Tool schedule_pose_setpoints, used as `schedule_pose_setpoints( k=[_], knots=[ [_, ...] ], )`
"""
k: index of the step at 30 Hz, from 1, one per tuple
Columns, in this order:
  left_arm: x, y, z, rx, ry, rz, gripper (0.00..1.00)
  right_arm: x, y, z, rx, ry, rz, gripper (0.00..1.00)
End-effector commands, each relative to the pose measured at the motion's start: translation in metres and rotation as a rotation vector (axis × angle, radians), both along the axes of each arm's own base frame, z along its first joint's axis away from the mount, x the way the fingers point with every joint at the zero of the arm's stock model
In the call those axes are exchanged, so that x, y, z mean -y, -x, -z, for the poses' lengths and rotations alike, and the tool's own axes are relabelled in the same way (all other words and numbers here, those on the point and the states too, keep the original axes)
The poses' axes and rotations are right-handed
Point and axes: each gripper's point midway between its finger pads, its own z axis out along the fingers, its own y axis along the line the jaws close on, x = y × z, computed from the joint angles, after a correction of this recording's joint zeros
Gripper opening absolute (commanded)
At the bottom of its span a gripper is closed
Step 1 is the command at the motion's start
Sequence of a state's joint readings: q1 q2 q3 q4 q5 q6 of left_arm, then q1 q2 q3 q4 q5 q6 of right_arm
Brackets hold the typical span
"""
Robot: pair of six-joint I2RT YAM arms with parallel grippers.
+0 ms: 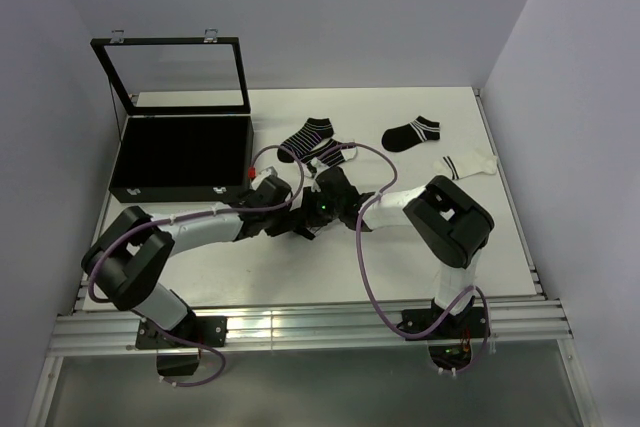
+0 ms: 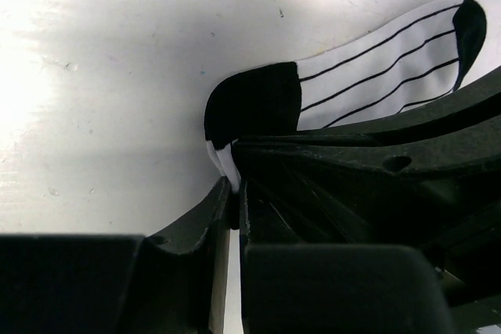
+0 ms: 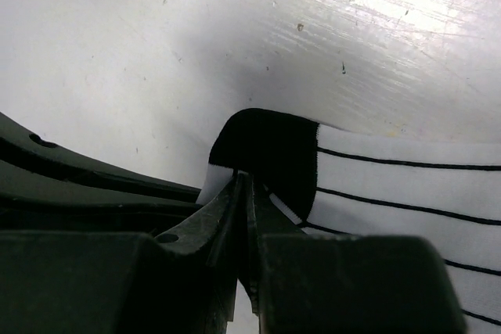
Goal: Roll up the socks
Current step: Roll the sock at the center of the board.
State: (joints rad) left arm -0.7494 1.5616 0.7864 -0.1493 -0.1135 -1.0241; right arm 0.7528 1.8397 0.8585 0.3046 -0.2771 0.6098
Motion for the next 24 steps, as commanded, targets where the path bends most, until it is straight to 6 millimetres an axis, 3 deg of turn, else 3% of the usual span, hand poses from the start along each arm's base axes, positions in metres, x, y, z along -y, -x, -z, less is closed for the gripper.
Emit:
schedule_pose_setpoints(
  k=[1,9,16,24],
  knots=[
    [0.018,-0.014,-0.036,0.093,0.15,-0.049,0.11,-0.003,0.002,0.008,-0.016,0.024,-0.008,0.13],
    [0.009,-0.011,-0.038,0.105,0.208,-0.132,0.15,-0.003,0.002,0.009,-0.019,0.027,-0.01,0.13],
    [0.006,-0.004,-0.023,0.071,0.216,-0.159,0.0,-0.004,0.002,0.003,-0.004,0.031,-0.031,0.15],
    [0.005,-0.003,-0.015,0.055,0.192,-0.152,0.0,0.007,-0.006,-0.03,0.116,0.064,-0.033,0.25]
  ],
)
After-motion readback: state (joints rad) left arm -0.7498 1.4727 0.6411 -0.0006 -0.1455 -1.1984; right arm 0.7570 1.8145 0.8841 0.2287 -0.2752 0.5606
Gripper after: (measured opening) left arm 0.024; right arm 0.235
